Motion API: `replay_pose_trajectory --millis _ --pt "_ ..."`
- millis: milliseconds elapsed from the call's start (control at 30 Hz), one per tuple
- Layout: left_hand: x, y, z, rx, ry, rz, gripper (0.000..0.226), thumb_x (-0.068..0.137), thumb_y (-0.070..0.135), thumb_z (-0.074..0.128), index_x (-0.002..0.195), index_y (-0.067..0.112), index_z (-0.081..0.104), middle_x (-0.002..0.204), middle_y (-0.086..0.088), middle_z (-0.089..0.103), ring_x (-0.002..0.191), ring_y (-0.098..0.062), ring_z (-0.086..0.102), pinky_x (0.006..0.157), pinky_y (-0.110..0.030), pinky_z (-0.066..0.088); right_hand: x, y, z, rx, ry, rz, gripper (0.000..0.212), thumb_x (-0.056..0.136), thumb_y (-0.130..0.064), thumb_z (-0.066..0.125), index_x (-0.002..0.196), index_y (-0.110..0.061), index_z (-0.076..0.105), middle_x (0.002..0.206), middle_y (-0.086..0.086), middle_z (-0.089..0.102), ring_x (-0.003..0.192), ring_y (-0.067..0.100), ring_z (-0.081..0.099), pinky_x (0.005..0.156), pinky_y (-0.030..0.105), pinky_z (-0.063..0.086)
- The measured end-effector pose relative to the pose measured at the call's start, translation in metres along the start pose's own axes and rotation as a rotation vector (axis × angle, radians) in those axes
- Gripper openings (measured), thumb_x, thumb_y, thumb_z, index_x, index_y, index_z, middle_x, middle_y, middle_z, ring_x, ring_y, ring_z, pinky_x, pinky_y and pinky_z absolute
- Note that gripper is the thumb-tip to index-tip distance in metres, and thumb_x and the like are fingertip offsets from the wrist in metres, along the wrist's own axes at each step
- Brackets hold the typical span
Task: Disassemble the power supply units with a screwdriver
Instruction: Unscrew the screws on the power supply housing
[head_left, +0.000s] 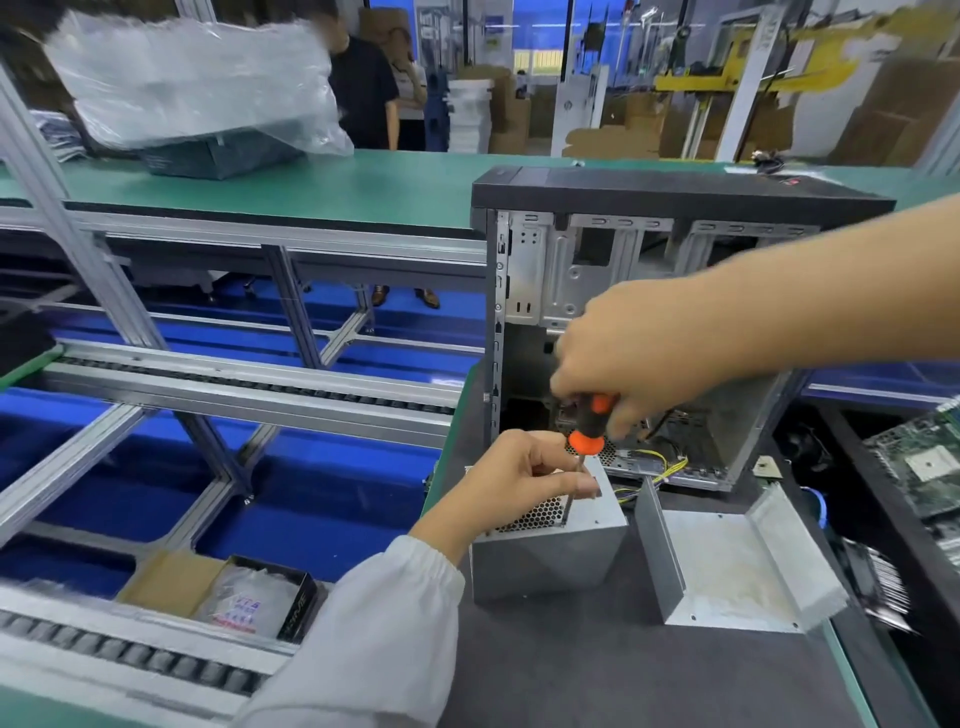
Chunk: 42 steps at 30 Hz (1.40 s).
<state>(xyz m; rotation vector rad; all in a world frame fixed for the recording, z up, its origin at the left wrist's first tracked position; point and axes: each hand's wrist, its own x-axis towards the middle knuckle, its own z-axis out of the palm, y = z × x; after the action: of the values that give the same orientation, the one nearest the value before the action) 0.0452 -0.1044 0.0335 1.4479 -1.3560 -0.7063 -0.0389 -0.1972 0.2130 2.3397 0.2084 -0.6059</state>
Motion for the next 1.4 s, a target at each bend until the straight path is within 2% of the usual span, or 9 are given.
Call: replay_pose_trajectory --millis 133,233,433,633,700,733,933,1133,1400 --pt "0.006 -0.001 0.007 0.079 0.035 0.019 0.015 0.083 0.016 0.076 0.09 0.002 0.078 0.074 -0.027 0.046 0.067 -0.033 0.041 0.063 -0.034 0.034 0.015 0.019 -0.016 0.651 -0.645 0.275 0.059 0.095 -0.061 0.034 0.08 -0.008 0.058 0.067 0.002 0.063 0.041 0.011 0.045 0.038 0.015 0.034" --pt "0.005 -0.001 0.006 0.029 0.018 -0.01 0.017 0.085 0.017 0.075 0.091 0.002 0.077 0.084 -0.03 0.051 0.068 -0.025 0.042 0.065 -0.029 0.036 0.01 0.013 -0.004 0.264 -0.462 0.143 0.038 0.101 -0.044 0.036 0.098 -0.01 0.053 0.082 0.005 0.06 0.062 0.017 0.052 0.054 0.024 0.041" --pt "0.001 -0.005 -0.003 -0.052 -0.056 -0.051 0.017 0.093 0.014 0.064 0.098 0.003 0.076 0.085 -0.008 0.07 0.079 -0.014 0.064 0.08 -0.025 0.051 -0.007 -0.001 0.033 -0.406 0.621 -0.376 0.021 0.08 -0.016 0.067 0.092 -0.013 0.051 0.09 0.007 0.053 0.074 0.024 0.051 0.053 0.033 0.043" --pt "0.004 -0.005 0.0 -0.013 0.008 0.025 0.007 0.087 0.01 0.071 0.086 0.007 0.078 0.072 0.007 0.058 0.062 0.003 0.049 0.063 -0.008 0.037 -0.009 0.01 0.0 0.259 -0.121 0.231 0.057 0.084 -0.073 0.036 0.116 -0.031 0.056 0.066 0.001 0.067 0.05 0.013 0.061 0.038 0.02 0.039" --pt "0.005 -0.007 0.002 -0.007 0.037 0.022 0.006 0.085 0.016 0.074 0.086 0.012 0.079 0.077 -0.014 0.054 0.064 -0.005 0.043 0.063 -0.016 0.036 0.0 0.01 0.003 0.179 -0.09 0.195 0.045 0.101 -0.044 0.04 0.136 -0.035 0.014 0.07 0.001 0.061 0.048 0.012 0.048 0.039 0.023 0.035" --pt "0.004 -0.008 0.003 -0.018 0.047 0.023 0.005 0.085 0.018 0.075 0.084 0.018 0.08 0.073 -0.01 0.052 0.063 -0.008 0.041 0.061 -0.018 0.035 0.003 0.013 0.012 0.133 -0.024 0.182 0.032 0.102 -0.04 0.037 0.097 -0.013 0.022 0.075 0.002 0.058 0.053 0.012 0.045 0.044 0.024 0.033" --pt "-0.003 -0.012 -0.001 -0.132 0.003 0.02 0.017 0.09 0.01 0.067 0.085 0.02 0.079 0.071 0.017 0.062 0.071 0.001 0.056 0.071 -0.014 0.044 -0.017 0.013 0.012 0.639 0.159 -0.088 0.025 0.09 -0.026 0.062 0.103 -0.038 0.044 0.1 -0.014 0.039 0.084 0.005 0.045 0.068 0.021 0.034" --pt "-0.001 -0.007 0.0 -0.07 0.039 0.053 0.012 0.091 0.002 0.064 0.088 -0.003 0.074 0.071 0.02 0.063 0.071 0.007 0.058 0.071 -0.008 0.042 -0.018 0.002 0.014 0.391 0.247 0.314 0.09 0.056 -0.091 0.012 0.088 -0.017 0.051 0.068 0.002 0.053 0.056 0.018 0.055 0.048 0.03 0.043" --pt "-0.001 -0.002 0.001 -0.113 -0.02 0.029 0.011 0.095 0.006 0.06 0.092 0.011 0.069 0.057 0.024 0.059 0.053 0.01 0.049 0.062 -0.002 0.037 -0.018 0.018 0.016 0.659 0.209 -0.002 0.018 0.093 -0.032 0.057 0.101 -0.035 0.04 0.089 -0.012 0.049 0.077 0.011 0.051 0.061 0.025 0.037"
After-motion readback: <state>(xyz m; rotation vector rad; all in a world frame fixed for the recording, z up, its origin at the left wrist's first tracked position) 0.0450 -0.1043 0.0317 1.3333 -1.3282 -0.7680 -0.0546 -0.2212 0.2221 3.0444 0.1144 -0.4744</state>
